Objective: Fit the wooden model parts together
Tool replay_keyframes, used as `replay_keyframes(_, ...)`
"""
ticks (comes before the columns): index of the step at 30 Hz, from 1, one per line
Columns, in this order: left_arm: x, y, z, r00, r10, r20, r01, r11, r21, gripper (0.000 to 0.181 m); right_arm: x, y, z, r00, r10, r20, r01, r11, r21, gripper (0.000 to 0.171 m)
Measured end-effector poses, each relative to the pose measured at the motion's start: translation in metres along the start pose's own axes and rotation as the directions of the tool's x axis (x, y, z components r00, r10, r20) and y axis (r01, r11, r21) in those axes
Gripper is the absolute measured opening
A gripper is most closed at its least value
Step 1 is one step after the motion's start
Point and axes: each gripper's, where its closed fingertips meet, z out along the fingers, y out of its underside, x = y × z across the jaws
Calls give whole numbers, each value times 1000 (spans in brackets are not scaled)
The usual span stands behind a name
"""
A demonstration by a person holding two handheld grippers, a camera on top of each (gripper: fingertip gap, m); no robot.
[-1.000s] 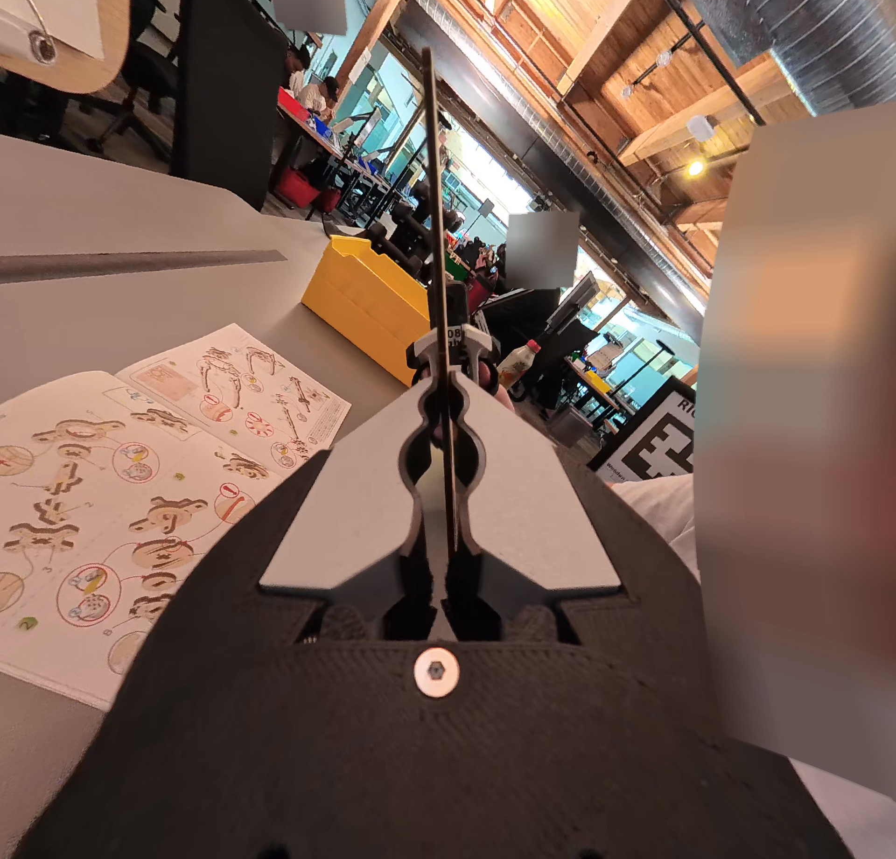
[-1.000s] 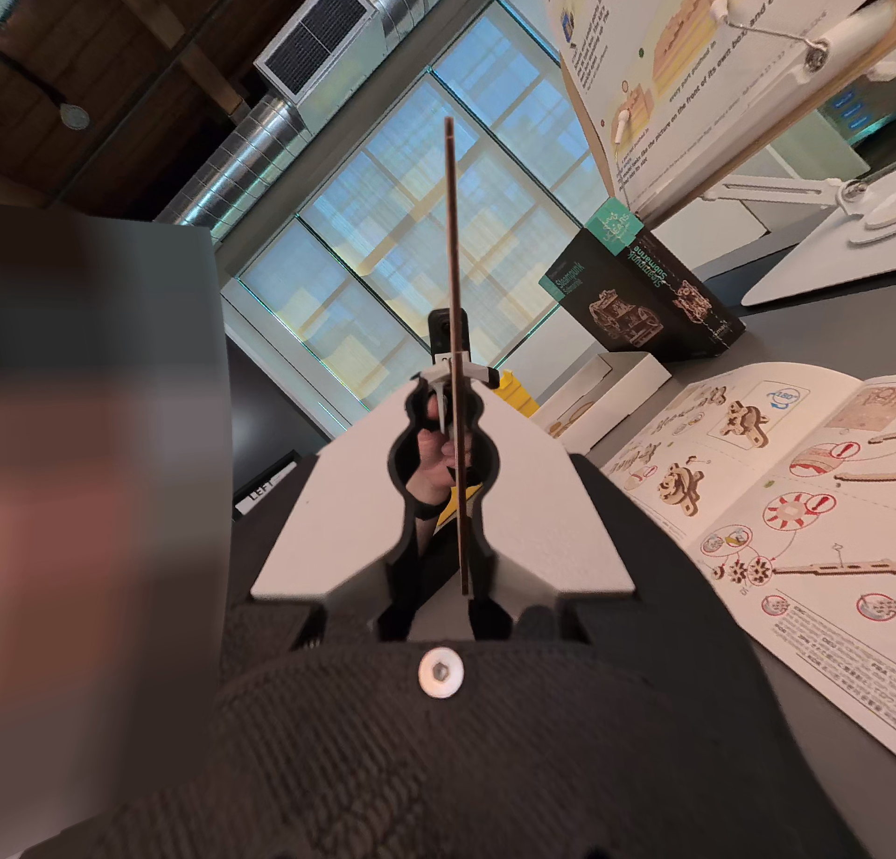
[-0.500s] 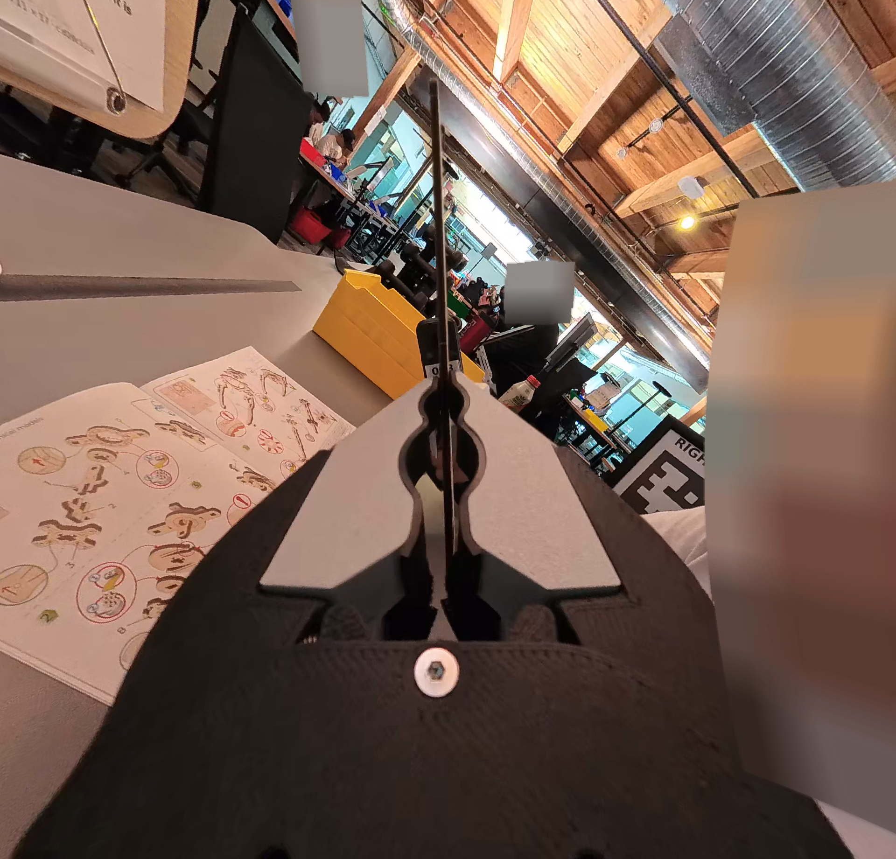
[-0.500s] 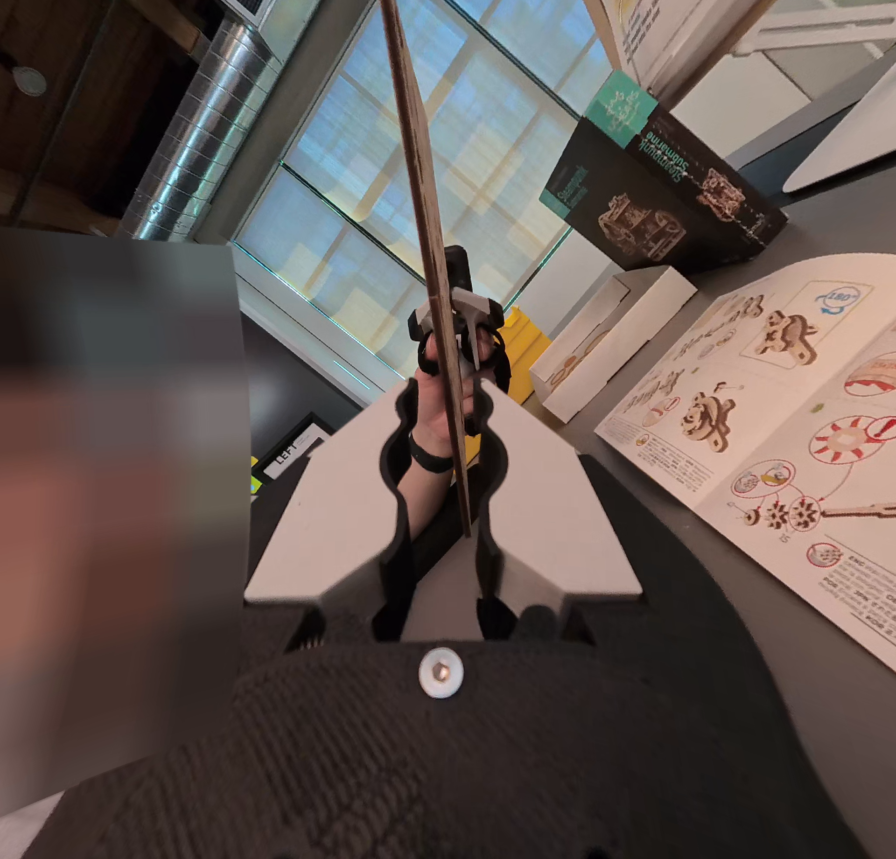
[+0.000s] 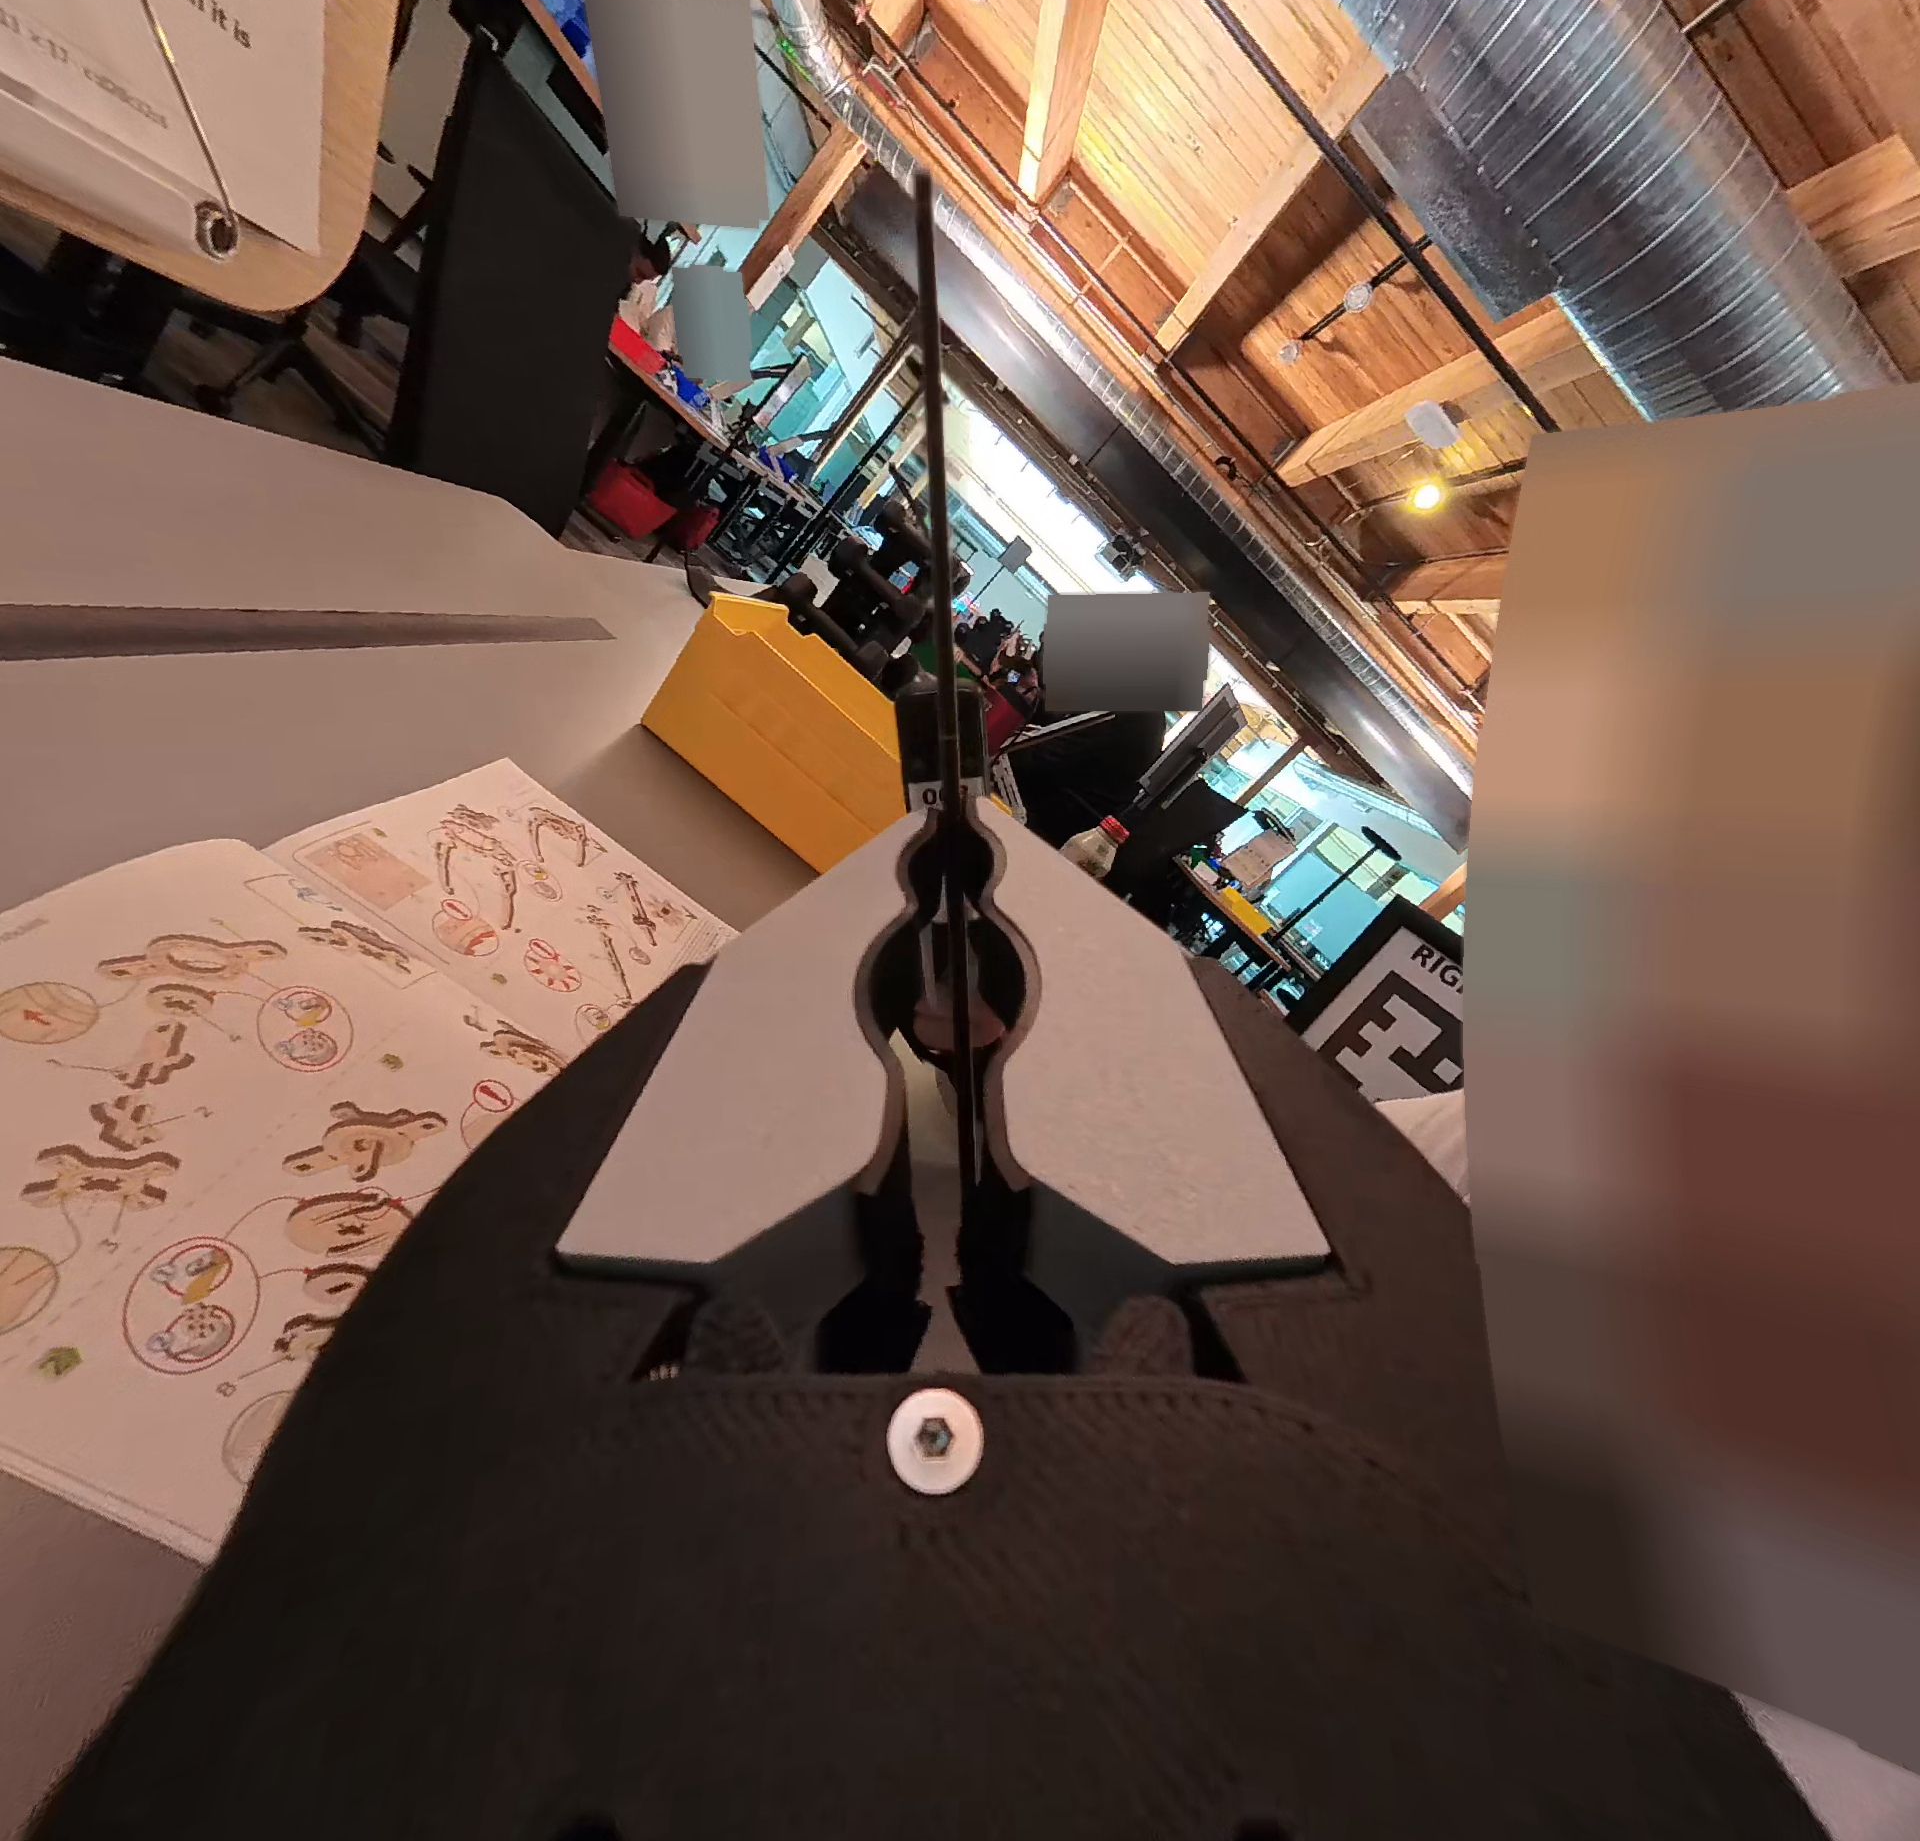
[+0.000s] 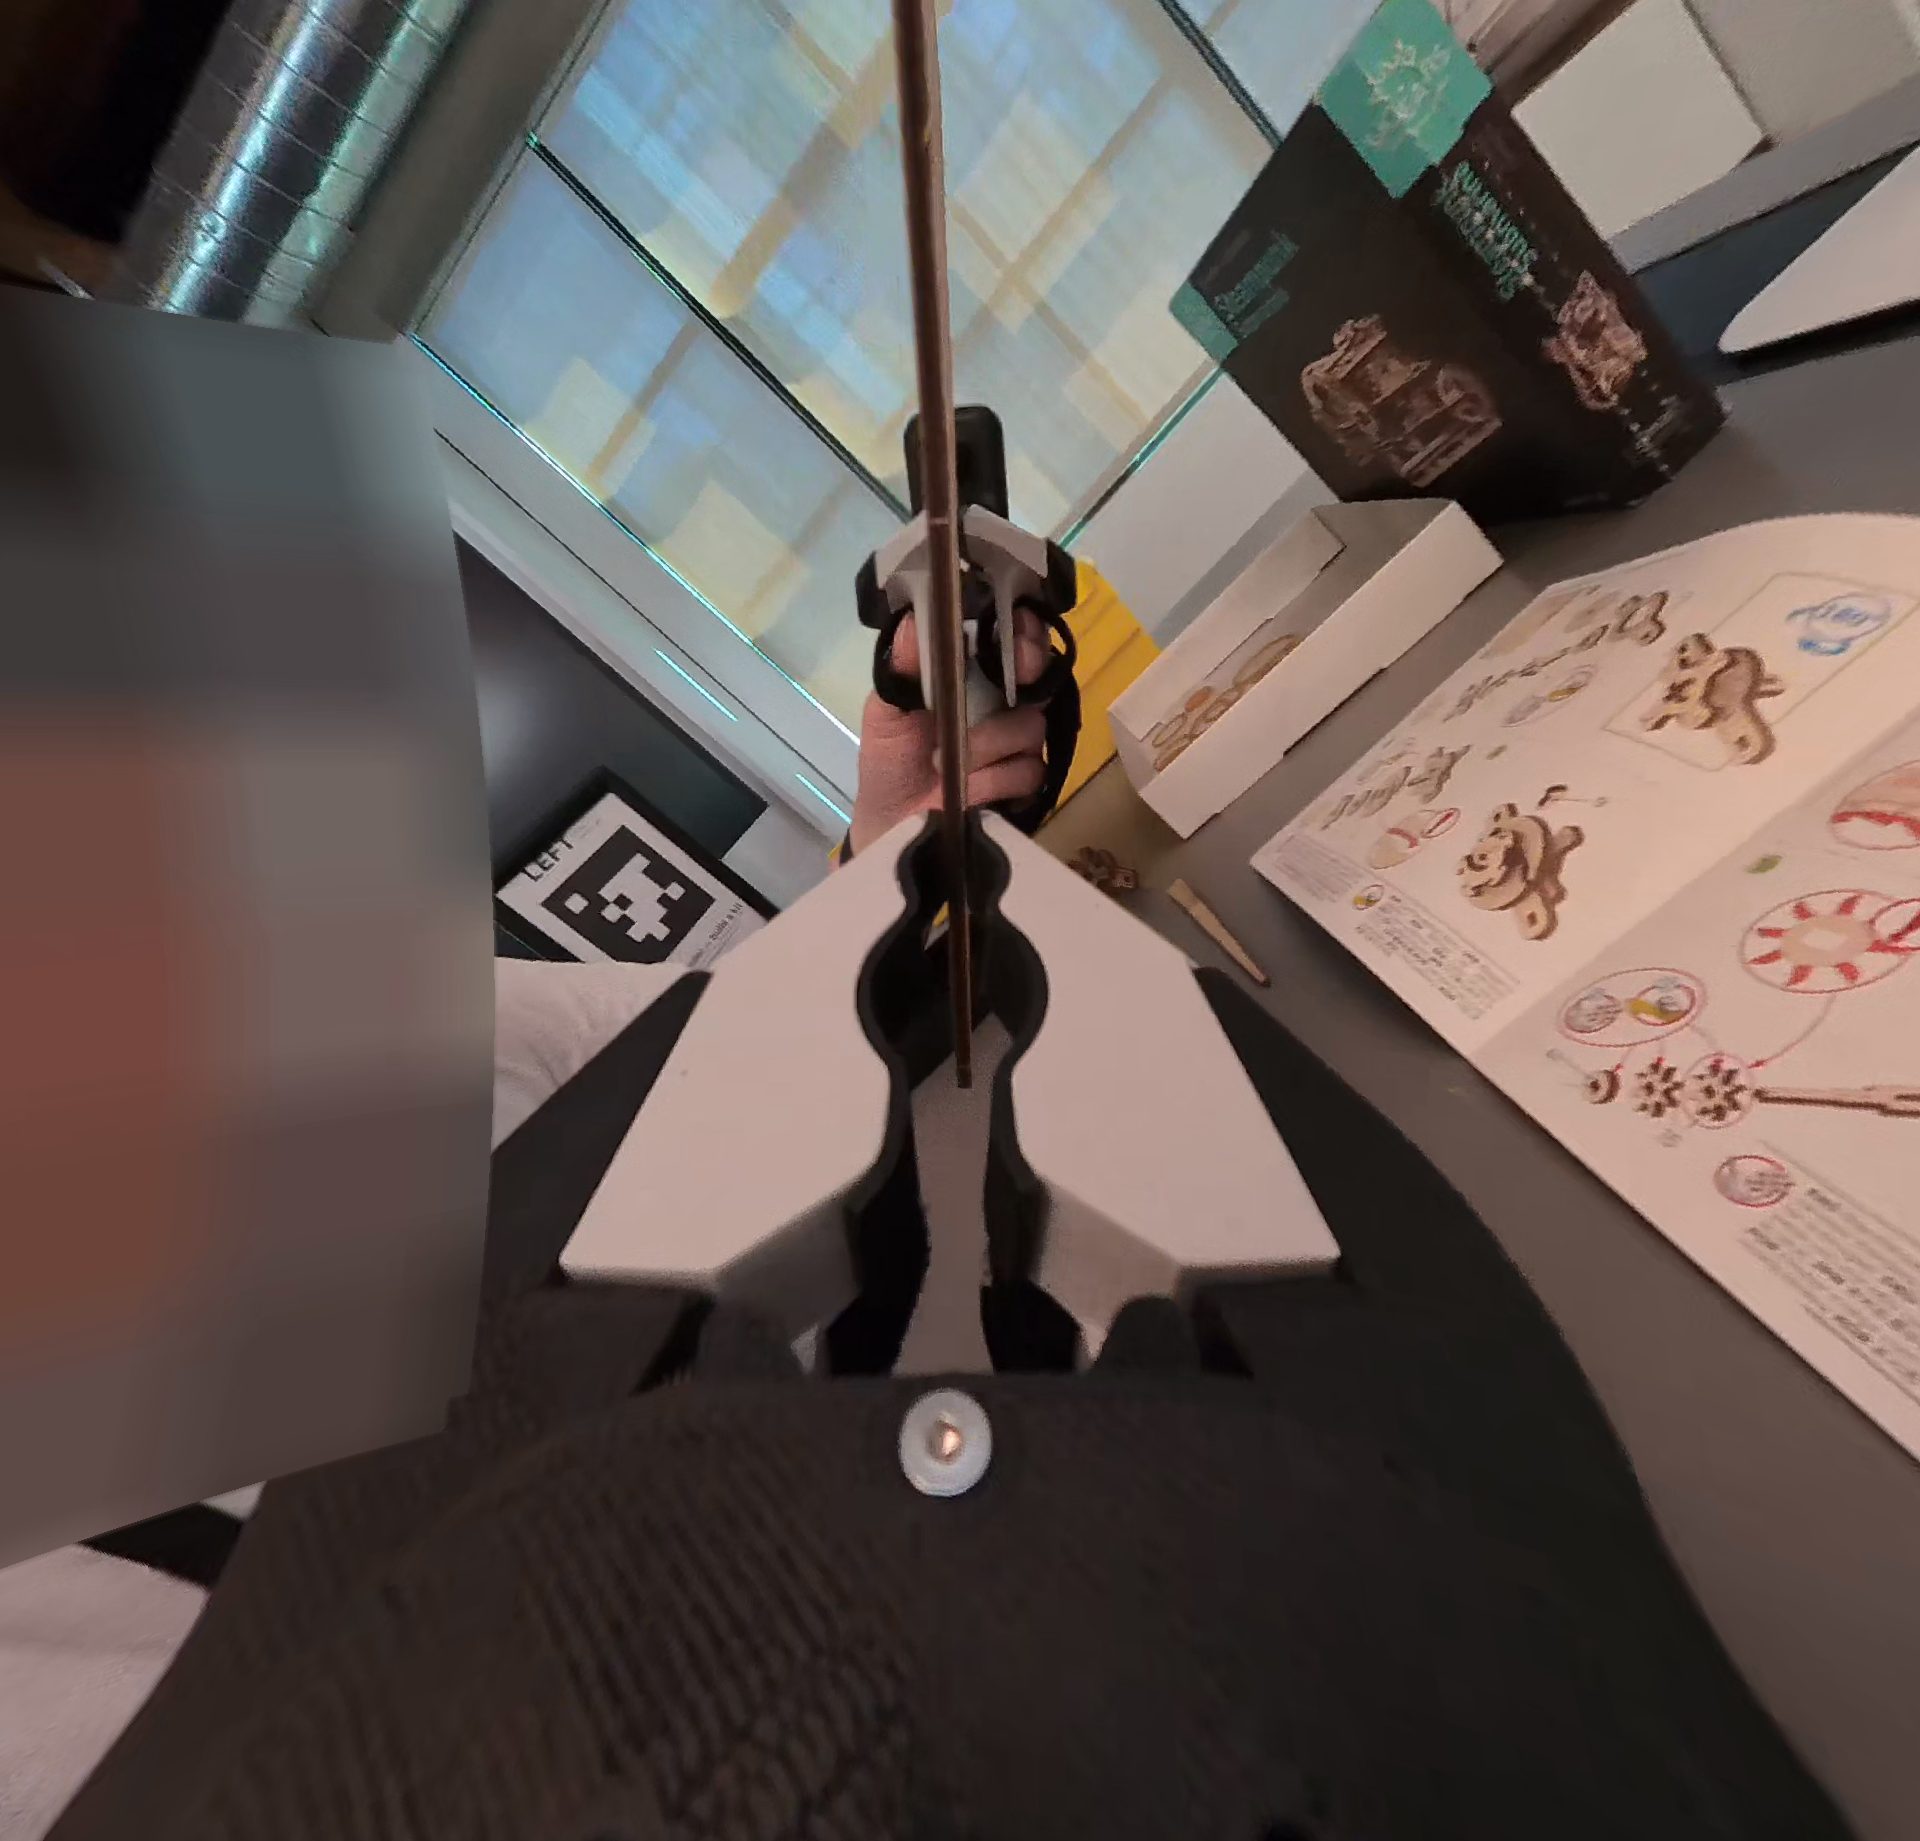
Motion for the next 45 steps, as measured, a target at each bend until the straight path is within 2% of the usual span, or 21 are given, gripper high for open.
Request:
replay_keyframes(9, -1, 7, 5, 998, 55, 15, -54, 998, -31, 0, -1, -12, -10, 1000, -6, -6, 7, 999, 46, 1)
replay_keyframes(27, 4, 8, 6, 999, 7, -35, -8, 999, -32, 12, -2, -18, -16, 1000, 6, 15, -7, 997, 81, 1)
replay_keyframes(45, -3, 31, 14, 1000, -12, -5, 12, 987, -160, 20, -1, -26, -22, 1000, -16, 0, 16, 993, 116, 1)
